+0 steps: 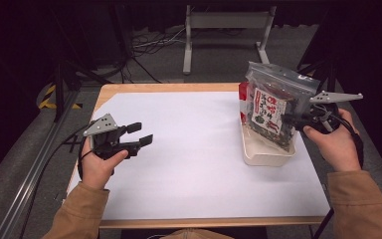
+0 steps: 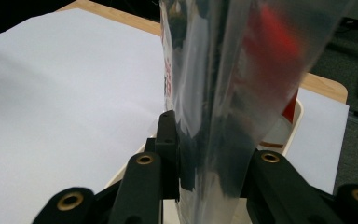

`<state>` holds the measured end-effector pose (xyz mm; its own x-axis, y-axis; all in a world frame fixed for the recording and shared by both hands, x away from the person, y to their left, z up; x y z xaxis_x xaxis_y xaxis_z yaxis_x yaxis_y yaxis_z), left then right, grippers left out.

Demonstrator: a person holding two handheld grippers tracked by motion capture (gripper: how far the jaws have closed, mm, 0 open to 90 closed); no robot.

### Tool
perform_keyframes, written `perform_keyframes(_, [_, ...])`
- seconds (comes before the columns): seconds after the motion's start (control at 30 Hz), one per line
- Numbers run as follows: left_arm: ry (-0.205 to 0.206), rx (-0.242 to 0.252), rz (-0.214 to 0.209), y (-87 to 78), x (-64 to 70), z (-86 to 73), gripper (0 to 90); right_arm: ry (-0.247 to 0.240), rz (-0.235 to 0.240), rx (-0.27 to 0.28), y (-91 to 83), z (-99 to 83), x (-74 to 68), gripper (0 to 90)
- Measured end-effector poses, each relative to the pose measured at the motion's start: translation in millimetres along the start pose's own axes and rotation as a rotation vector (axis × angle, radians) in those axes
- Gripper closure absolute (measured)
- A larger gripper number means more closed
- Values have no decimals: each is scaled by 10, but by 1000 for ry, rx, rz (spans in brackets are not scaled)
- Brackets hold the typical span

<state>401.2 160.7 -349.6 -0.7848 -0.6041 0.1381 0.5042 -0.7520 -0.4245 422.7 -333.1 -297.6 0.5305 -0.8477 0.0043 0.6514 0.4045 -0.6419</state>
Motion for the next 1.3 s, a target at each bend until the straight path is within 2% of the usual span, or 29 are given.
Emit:
perform_keyframes(0.27, [-8, -2, 1, -6, -7, -7, 358, 1, 21, -40, 157, -107, -17, 726])
perform_keyframes(0.4, [-11, -3, 1, -11, -9, -10, 355, 5, 30, -43, 197, -161, -3, 725])
perform_keyframes(0.5, [-13, -2, 6, -6, -10, -15, 339, 5, 31, -27, 280, -269, 1, 725])
perform_keyframes(0.87, [-14, 2, 10, -6, -9, -21, 312, 50, 41, 9, 326, -415, 50, 725])
perform_keyframes(1.07, [-18, 1, 14, -30, -28, -34, 289, 115, 62, 30, 331, -492, 150, 723])
perform_keyframes(1.13, [-20, -1, 15, -35, -26, -38, 289, 123, 68, 31, 331, -495, 166, 723])
perform_keyframes(1.3, [-27, -1, 19, -55, -30, -56, 284, 103, 65, 23, 327, -459, 150, 719])
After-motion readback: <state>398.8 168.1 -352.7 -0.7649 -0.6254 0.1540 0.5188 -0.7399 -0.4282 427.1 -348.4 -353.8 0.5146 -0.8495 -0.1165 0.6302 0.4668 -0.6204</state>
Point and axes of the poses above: each handheld gripper's, and its own axes: y roughly forward along the jaws, z roughly out of its top, x roughly to its right, the point moved 4 cm from there along y, roughly forward along the jaws, and after that the axes turned 5 degrees about -x, right-handed, at the moved point
